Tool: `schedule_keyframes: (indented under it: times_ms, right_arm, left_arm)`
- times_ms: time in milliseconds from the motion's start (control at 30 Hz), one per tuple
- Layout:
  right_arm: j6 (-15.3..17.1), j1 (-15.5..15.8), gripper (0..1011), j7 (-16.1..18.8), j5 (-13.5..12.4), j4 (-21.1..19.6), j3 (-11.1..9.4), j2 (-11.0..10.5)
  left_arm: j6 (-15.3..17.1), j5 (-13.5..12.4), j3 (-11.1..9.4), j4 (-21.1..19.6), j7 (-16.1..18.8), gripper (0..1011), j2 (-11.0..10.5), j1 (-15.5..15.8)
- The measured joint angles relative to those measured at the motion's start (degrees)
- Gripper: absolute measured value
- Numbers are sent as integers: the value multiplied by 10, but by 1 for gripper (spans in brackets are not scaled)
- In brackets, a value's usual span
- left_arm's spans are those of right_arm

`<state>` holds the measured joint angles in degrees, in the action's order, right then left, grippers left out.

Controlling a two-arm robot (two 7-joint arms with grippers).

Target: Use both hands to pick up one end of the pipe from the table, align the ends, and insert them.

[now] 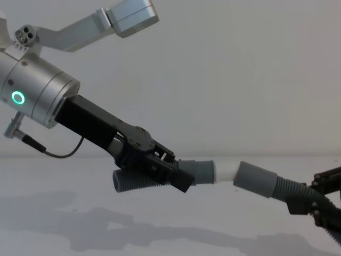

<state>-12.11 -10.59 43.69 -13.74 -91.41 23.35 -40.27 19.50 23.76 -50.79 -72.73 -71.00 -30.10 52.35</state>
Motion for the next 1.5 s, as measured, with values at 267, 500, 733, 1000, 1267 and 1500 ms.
schedule_keyframes:
  times_ms: [267, 500, 733, 1000, 1267, 1500]
  right_arm:
    - [3, -4, 146, -2, -3, 2, 4, 0]
    - [6, -8, 146, -3, -5, 4, 8, -1]
    - [9, -11, 146, -2, -8, 5, 11, -4]
    - [11, -14, 146, -1, -9, 5, 14, -6]
    - [12, -15, 146, -1, -10, 6, 15, -7]
    - [13, -15, 146, 0, -11, 6, 15, -7]
  left_arm:
    - [-2, 2, -6, 2, -4, 353, 2, 5]
    - [-1, 3, -12, 3, -7, 353, 1, 9]
    - [2, 4, -17, 3, -7, 353, 1, 12]
    - [5, 5, -20, 4, -8, 353, 0, 14]
    - [6, 5, -21, 4, -7, 353, 0, 15]
    - [6, 5, -21, 4, -7, 353, 0, 15]
